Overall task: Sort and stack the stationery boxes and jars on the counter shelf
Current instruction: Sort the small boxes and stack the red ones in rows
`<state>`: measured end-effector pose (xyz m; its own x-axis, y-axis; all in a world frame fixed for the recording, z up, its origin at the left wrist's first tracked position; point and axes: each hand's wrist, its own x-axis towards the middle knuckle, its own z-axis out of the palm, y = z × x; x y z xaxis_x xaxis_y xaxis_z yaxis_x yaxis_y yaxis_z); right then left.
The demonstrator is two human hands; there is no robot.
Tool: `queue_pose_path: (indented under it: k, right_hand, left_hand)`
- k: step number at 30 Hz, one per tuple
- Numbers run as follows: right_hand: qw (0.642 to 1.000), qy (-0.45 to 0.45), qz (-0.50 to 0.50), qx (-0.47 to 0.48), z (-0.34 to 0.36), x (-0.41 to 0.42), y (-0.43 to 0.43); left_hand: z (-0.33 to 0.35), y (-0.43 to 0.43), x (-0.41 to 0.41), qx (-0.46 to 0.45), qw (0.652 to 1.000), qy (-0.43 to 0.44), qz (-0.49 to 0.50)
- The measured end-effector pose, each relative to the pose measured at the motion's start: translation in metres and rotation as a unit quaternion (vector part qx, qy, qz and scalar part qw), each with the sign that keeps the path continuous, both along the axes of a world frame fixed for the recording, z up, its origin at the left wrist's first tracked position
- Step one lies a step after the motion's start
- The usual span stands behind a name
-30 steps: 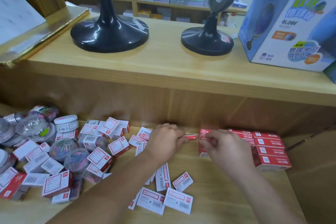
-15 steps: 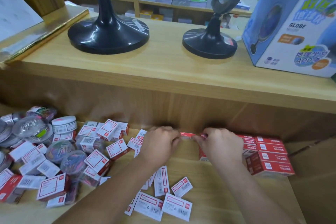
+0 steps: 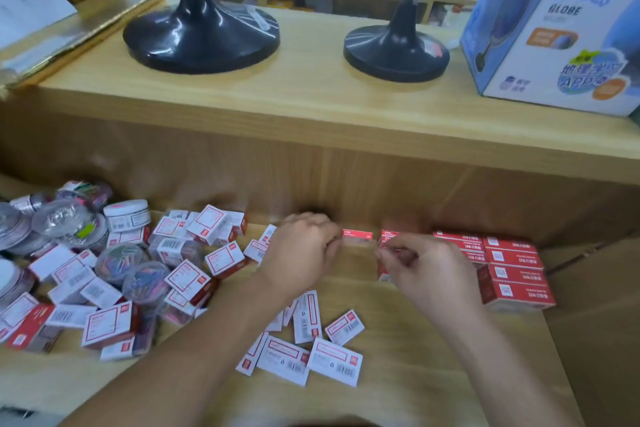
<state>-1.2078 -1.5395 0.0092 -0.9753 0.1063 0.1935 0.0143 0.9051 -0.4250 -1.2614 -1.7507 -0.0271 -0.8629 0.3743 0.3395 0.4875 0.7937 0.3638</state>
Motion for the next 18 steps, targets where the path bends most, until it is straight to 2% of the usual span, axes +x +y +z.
queue_pose_path:
  k: [3, 6, 9, 12, 14, 15, 16, 18]
  right_hand:
    - [0.993, -0.045, 0.003, -0.111, -0.014, 0.028, 0.005]
    - [0.977, -0.091, -0.009, -0.194, -0.033, 0.046, 0.005]
    - [0.964, -0.115, -0.014, -0.240, -0.037, 0.055, 0.003]
    - [0.954, -0.124, 0.002, -0.273, -0.027, 0.061, 0.000]
    - [0.941, -0.123, 0.012, -0.316, -0.020, 0.063, -0.001]
    - [0.934, -0.121, 0.018, -0.336, -0.016, 0.064, -0.002]
    - [0.927, -0.119, 0.021, -0.354, -0.013, 0.065, -0.002]
    - [0.911, -0.120, 0.021, -0.395, -0.007, 0.069, -0.004]
  left_hand:
    - [0.016, -0.010, 0.033, -0.010, 0.999, -0.008, -0.039]
    - [0.013, -0.001, 0.074, -0.092, 0.992, -0.053, -0.066]
    - [0.010, 0.014, 0.088, -0.173, 0.976, -0.133, -0.029]
    - [0.015, 0.022, 0.087, -0.168, 0.972, -0.165, -0.002]
    - [0.020, 0.023, 0.087, -0.124, 0.975, -0.184, -0.002]
    - [0.022, 0.021, 0.086, -0.072, 0.977, -0.200, -0.006]
    - [0.024, 0.018, 0.086, 0.013, 0.972, -0.234, -0.005]
    - [0.026, 0.010, 0.091, 0.207, 0.924, -0.320, -0.018]
